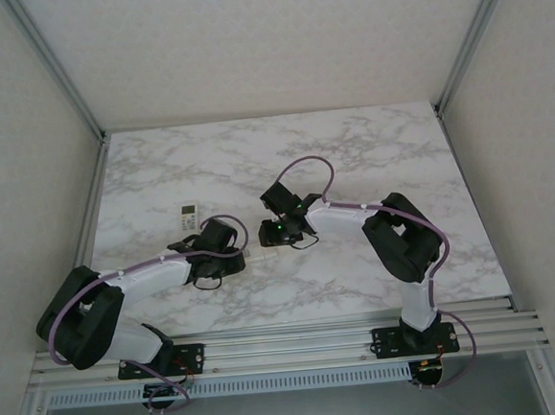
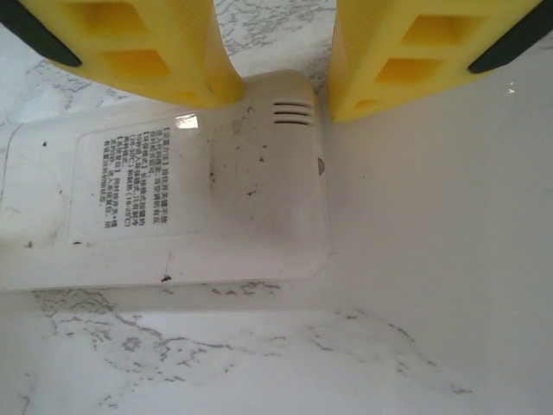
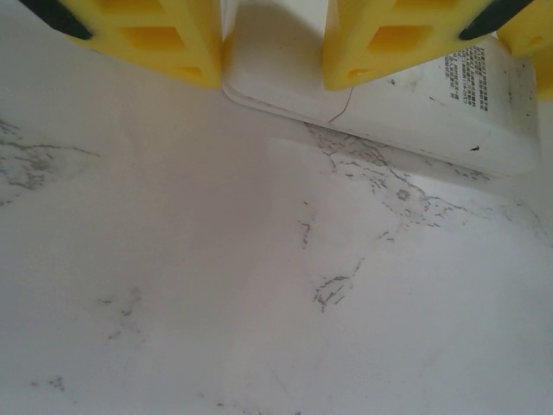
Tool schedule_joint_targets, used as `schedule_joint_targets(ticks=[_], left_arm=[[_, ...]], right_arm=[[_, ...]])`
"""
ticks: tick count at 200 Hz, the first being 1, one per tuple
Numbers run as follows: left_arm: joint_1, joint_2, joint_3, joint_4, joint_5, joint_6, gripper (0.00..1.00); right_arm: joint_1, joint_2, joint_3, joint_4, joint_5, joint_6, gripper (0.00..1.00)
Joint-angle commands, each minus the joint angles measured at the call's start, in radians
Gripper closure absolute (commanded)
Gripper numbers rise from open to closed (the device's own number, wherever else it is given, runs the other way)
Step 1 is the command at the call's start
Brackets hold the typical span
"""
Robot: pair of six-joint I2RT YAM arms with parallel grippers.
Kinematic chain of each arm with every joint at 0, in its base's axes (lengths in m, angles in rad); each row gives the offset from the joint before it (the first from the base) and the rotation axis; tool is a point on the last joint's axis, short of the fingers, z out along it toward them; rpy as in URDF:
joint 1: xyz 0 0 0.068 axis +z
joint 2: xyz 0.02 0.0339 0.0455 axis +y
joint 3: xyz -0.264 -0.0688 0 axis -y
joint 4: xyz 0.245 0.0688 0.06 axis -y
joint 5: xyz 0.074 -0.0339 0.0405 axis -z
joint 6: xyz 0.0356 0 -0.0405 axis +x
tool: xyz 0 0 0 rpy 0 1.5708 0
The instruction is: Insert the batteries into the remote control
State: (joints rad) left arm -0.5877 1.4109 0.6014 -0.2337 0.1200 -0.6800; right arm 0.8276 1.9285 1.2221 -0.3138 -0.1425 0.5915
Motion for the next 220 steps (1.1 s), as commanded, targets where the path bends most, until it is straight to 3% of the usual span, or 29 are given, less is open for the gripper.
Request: schedule_joint_targets(ticks=[1,59,84,113,140,154,180,202,220], left_arm=[[0.009,0.090,-0.033,0.072,-0.085,0.001,0.65],[-0.004,0.091,-0.068,0.215,0.065,-0.058,0.66],[-0.004,0.097,-0.082,0.244,0.059,-0.086,0.65],[-0.004,0.090,-0.078,0.233,0.014,-0.098,0.65],[-0.004,0.079,-0.061,0.207,-0.028,-0.092,0.61],[-0.004,0.072,-0.054,0.198,-0.044,-0.087,0.59],[-0.004,0.072,-0.045,0.190,-0.047,-0.075,0.59],[-0.004,0.071,-0.041,0.185,-0.043,-0.070,0.59],[-0.004,0.061,-0.038,0.181,-0.045,-0.069,0.59]], right_arm=[[0.027,0.049,-0.023,-0.010,0.000,0.035,0.71],[0.133,0.013,-0.125,0.053,0.039,0.093,0.76],[0.227,0.001,-0.277,0.163,0.218,0.012,0.74],[0.235,-0.080,-0.419,0.307,0.239,0.060,0.73],[0.234,-0.225,-0.366,0.231,0.247,0.043,0.64],[0.220,-0.282,-0.314,0.144,0.301,0.043,0.51],[0.155,-0.319,-0.259,0.071,0.271,0.046,0.44],[0.131,-0.341,-0.251,0.057,0.256,0.050,0.46],[0.114,-0.337,-0.230,0.040,0.244,0.048,0.63]])
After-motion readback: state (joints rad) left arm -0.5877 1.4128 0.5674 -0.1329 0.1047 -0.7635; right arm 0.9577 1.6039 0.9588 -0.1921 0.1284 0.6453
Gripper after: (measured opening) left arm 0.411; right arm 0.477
